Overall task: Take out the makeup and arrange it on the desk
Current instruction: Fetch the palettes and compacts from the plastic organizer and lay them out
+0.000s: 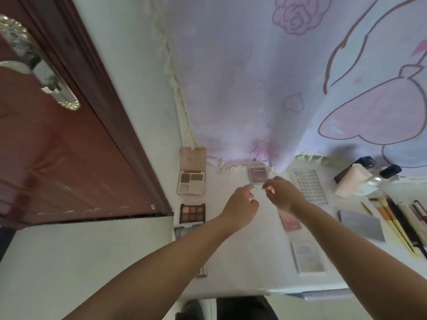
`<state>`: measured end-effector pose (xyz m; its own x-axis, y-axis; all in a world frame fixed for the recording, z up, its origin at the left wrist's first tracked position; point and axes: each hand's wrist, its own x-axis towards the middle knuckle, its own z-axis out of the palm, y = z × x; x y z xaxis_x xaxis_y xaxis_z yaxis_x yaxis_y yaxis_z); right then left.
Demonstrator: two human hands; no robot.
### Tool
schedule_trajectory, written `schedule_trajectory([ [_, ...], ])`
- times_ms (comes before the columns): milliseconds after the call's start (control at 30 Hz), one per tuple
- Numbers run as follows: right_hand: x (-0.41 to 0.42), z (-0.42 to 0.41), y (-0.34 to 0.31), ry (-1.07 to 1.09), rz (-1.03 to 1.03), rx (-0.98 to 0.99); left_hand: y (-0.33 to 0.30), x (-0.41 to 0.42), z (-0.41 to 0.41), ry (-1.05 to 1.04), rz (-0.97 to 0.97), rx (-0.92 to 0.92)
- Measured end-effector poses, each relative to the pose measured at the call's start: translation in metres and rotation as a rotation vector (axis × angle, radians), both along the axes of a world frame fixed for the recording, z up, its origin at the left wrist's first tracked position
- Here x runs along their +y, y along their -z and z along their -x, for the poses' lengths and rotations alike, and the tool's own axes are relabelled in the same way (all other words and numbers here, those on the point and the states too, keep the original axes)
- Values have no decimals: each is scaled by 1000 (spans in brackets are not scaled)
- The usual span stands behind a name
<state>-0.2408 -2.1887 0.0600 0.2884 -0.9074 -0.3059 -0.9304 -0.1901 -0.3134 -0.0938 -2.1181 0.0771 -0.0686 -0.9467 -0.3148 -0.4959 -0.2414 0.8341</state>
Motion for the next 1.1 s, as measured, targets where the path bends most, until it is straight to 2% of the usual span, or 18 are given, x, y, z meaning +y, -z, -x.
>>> schedule_trajectory([
  [67, -23, 4, 9, -39, -16, 16, 15, -33, 12, -71, -183, 11],
  [133, -43, 4, 18, -117, -21, 34, 29, -60, 16, -181, -266, 42],
  [267, -76, 0, 33, -328, -45, 60, 51, -94, 16, -344, -310, -26],
  [367, -91, 1, 43, -418, -48, 75, 58, -104, 18, -418, -304, 65],
  [500, -93, 4, 43, -485, -19, 12, 55, -101, 22, -516, -394, 328],
  [633, -78, 7, 19, -400, -72, -253, 38, -86, 17, -719, -423, 655],
  [733, -59, 8, -4, -363, -82, -376, 22, -65, 13, -623, -531, 1038],
  [800, -48, 9, -16, -360, -79, -430, 15, -52, 12, -610, -534, 1215],
  [933, -33, 8, -28, -363, -110, -448, 10, -30, 12, -654, -581, 1371],
  [1100, -27, -1, -34, -390, -152, -438, 9, -17, 7, -640, -578, 1423],
])
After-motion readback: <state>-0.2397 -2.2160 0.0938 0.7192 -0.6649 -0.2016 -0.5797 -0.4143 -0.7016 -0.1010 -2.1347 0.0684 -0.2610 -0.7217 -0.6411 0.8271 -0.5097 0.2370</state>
